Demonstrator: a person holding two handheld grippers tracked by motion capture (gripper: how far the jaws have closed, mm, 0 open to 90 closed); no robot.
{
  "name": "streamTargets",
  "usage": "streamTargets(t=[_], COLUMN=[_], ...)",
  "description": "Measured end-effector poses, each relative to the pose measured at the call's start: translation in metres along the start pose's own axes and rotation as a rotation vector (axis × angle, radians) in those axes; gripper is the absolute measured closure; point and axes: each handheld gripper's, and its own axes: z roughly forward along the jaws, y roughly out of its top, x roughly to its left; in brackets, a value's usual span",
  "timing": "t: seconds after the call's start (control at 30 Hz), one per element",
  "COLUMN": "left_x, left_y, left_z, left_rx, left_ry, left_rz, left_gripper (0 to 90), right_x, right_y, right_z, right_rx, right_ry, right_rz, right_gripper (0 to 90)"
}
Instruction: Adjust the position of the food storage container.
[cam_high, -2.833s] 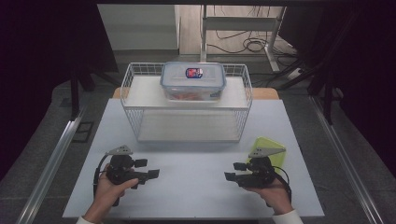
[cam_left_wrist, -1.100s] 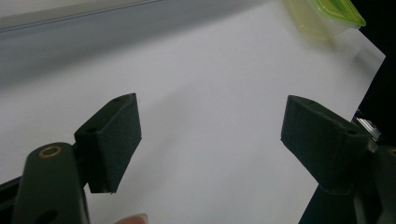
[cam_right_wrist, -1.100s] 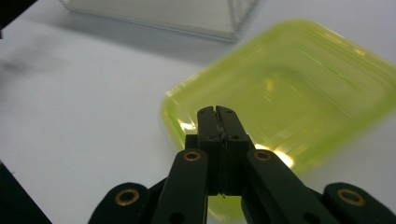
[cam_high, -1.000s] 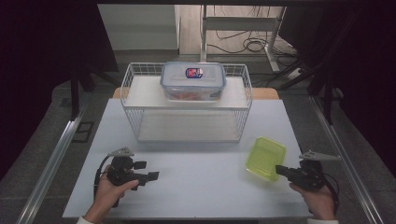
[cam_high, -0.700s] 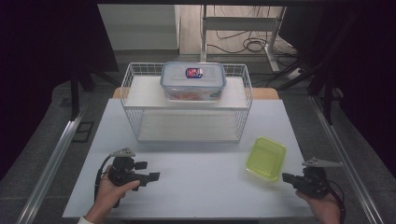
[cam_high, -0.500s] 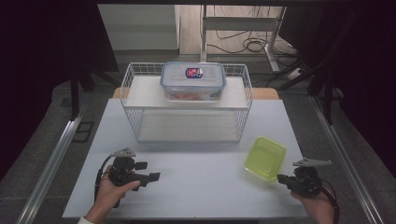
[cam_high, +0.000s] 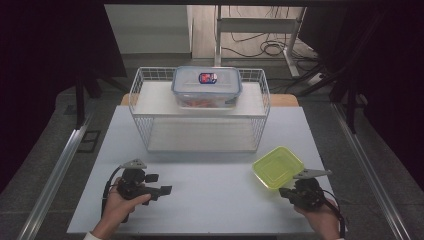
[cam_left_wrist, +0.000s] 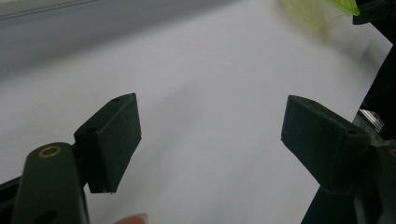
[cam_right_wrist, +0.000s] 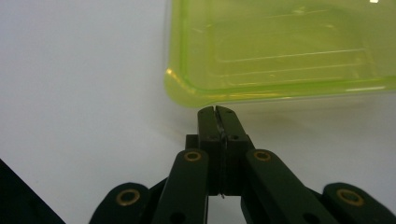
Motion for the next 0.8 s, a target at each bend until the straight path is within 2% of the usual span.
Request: streamTargets(t=[0.23,0.4,0.47,0.53,0.57,0.63,0.8], left_x=[0.000,0.001,0.001,0.001,0.001,0.000,-0.001], left_y=[0.000,0.000,0.000,0.000,0.000,0.000,0.000], left_z=[0.001,-0.001,0.000,0.001,0.002,0.001,0.000], left_rx=[0.004,-0.002,0.004,0.007,0.008,0.006,-0.002], left_ry=[0.000,0.002,0.004,0.002,0.001,0.001,-0.001], left_rz=[0.005,0.001,-0.001,0.000,0.000,0.000,-0.003], left_gripper=[19.2,19.2,19.2,19.2,19.1,19.1,19.1], right_x=[0.015,0.013,0.006,-0.004,-0.008,-0.014,-0.046], right_y=[0.006,0.008,0.011,0.019,0.023,0.027,0.047], right_z=[0.016,0.003,-0.009,-0.016,-0.018,-0.018,-0.012], right_rx=[0.031,-0.003,-0.051,-0.080,-0.093,-0.100,-0.092], right_ry=[0.019,0.021,0.009,-0.036,-0.039,-0.045,-0.095], right_rz=[-0.044,-0.050,-0.026,-0.019,-0.011,-0.005,0.043], right_gripper=[89.2,89.2,89.2,89.3,89.3,89.3,89.3])
